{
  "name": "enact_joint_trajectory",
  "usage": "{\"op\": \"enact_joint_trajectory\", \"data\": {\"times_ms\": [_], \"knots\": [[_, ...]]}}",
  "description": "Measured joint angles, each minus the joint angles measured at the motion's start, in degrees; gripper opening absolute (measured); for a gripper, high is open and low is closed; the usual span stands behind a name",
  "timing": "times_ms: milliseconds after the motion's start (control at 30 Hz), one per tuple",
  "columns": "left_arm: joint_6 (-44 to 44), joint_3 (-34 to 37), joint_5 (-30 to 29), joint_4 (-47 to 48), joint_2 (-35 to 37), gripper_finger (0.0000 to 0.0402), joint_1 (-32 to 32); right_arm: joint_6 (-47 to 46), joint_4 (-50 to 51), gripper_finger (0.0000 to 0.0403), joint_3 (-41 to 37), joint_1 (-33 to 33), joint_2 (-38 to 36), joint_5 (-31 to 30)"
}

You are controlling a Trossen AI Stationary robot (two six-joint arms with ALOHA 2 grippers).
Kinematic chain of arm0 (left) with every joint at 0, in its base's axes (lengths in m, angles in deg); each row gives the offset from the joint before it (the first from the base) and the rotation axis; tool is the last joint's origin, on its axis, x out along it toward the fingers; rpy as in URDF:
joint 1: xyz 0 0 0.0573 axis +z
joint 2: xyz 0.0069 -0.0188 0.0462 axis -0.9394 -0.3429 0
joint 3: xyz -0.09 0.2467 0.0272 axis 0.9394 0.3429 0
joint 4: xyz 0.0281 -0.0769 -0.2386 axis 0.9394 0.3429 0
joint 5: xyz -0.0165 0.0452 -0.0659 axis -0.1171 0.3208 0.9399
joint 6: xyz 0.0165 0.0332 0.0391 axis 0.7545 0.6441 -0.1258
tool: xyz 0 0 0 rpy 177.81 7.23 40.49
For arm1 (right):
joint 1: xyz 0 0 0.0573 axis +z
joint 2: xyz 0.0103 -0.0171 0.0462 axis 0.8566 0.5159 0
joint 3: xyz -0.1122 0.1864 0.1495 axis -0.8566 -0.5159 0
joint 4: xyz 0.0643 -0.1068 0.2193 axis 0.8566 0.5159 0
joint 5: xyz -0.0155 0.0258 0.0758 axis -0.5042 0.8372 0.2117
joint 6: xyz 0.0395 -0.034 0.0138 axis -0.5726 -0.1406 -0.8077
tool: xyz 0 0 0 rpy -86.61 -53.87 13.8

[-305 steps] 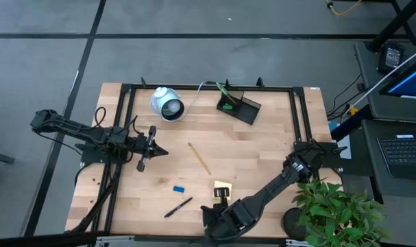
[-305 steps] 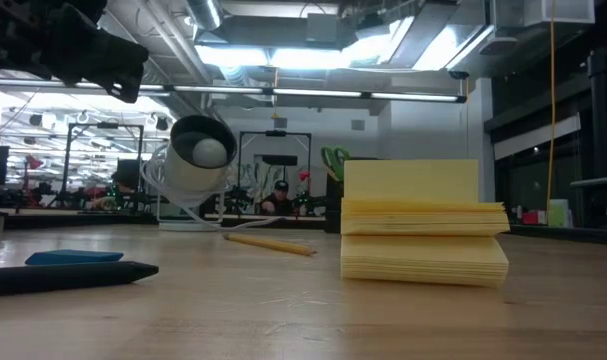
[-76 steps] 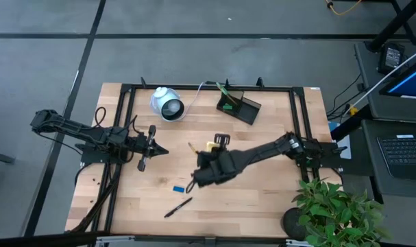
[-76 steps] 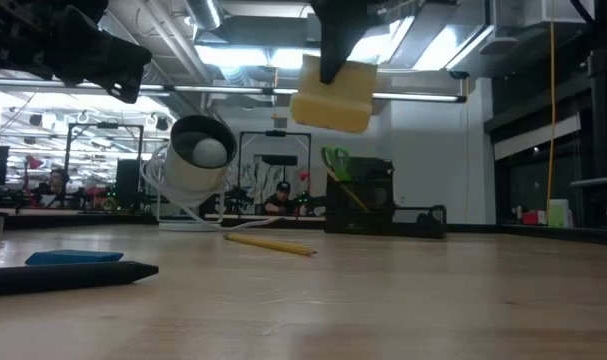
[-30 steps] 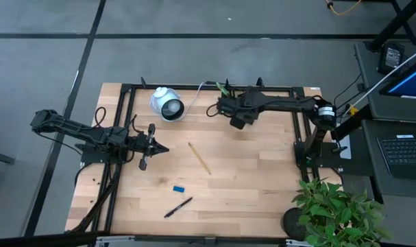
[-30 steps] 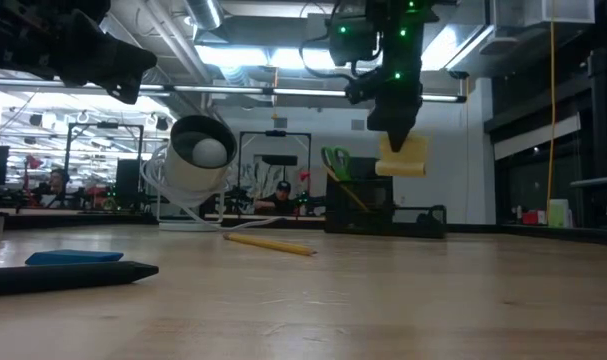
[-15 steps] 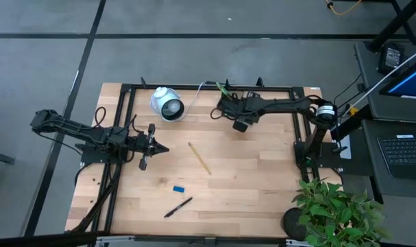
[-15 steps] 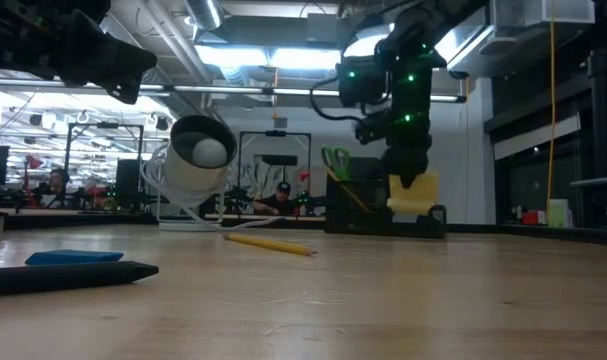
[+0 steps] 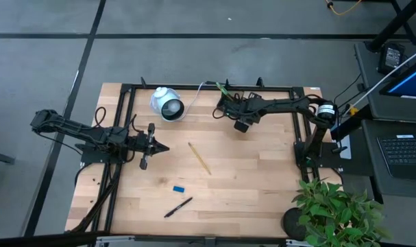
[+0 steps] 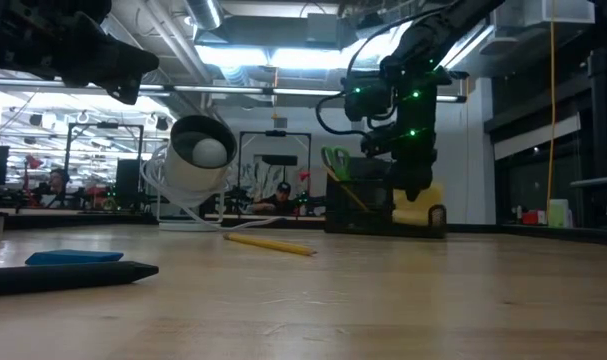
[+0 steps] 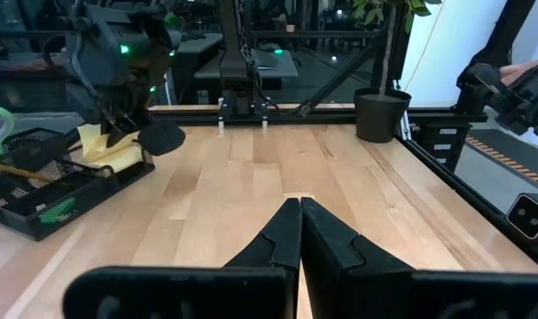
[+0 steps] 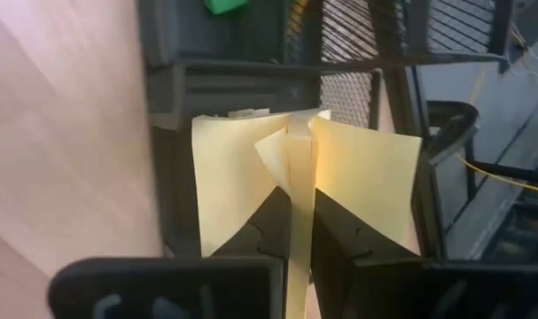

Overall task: Pick and place office supplies into organizer
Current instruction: Put the yellow sticky note pad into the desk organizer

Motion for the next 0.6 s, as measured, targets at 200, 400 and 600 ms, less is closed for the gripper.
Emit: {"op": "enact_joint_trajectory", "data": {"times_ms": [200, 400, 600], "knots": [[0.00, 0.00, 0.00, 0.00, 0.00, 0.0002, 0.00, 2.55, -1.38, 0.0026, 0.00, 0.00, 0.00, 2.15], [0.00, 0.00, 0.00, 0.00, 0.00, 0.0002, 0.00, 2.60, -1.49, 0.0045, 0.00, -0.87, 0.00, 2.13], [-0.07, 0.00, 0.00, 0.00, 0.00, 0.0002, -0.02, 2.54, -1.45, 0.0061, 0.00, -1.51, 0.00, 2.39]]}}
